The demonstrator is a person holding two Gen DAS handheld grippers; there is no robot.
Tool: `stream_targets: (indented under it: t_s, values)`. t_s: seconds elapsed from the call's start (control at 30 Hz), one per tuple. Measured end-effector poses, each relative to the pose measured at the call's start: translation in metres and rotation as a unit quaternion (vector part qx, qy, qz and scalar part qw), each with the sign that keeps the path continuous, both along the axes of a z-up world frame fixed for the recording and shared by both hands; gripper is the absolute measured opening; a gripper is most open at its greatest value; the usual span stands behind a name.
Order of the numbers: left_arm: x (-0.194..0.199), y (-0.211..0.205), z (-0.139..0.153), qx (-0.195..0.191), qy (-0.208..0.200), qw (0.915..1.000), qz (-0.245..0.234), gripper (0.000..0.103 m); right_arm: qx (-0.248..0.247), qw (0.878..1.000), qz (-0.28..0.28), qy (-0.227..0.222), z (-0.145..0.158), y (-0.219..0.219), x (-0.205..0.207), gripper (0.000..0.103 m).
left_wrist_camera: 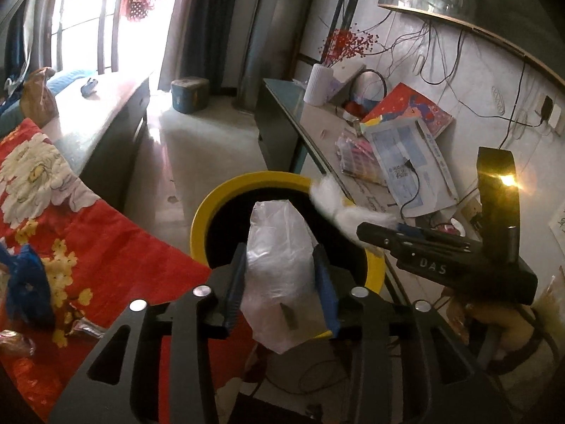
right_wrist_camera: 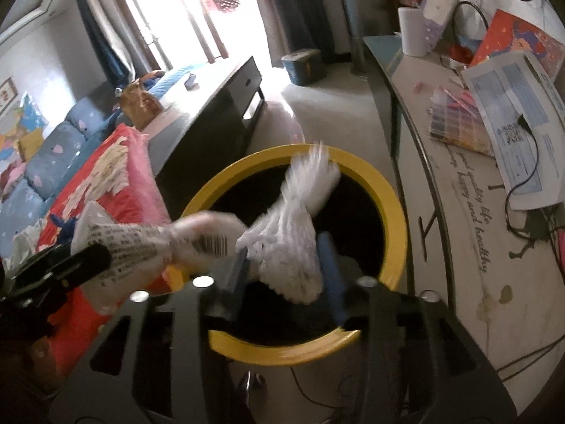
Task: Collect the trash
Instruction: 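Open both tools to drop the items into the bin, then move both open tools back over the trash on the bedspread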
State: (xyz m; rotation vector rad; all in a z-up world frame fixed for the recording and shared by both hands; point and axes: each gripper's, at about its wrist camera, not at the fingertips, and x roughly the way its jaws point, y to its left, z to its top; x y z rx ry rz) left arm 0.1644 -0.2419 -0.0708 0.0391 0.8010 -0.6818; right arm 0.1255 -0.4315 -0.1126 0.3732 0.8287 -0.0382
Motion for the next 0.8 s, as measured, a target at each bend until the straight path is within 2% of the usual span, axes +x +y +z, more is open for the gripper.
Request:
stream_targets:
  t_s: [0.03,0.07,0.17,0.23,0.5,0.8]
  values:
    - [0.001,0.000,-0.002,-0.004,0.001,1.0000,0.000,0.049,-0.001,1.000,-0.004,-0.001,0.000,-0.001,-0.001,0.047]
    - [0.001,0.001,-0.002,-0.008,0.001,1.0000,0.002,0.057,-0.001,1.000,-0.006,-0.004,0.000,-0.002,-0.001,0.047]
    - [0.000,0.006,0.002,-0.013,-0.008,0.9998,0.008,0.062,-0.007,1.000,-0.007,-0.011,0.003,0.000,-0.003,0.050]
    - [-0.003,0.009,0.006,-0.015,-0.017,0.9996,0.014,0.065,-0.013,1.000,-0.007,-0.022,0.007,0.003,-0.004,0.057]
    - [-0.012,0.030,0.024,-0.032,-0.040,0.9976,0.048,0.067,-0.042,0.997,0.014,-0.062,0.028,0.021,-0.009,0.061]
    - [-0.026,0.067,0.044,-0.041,-0.071,0.9929,0.086,0.069,-0.054,0.993,0.040,-0.101,0.051,0.043,-0.018,0.063]
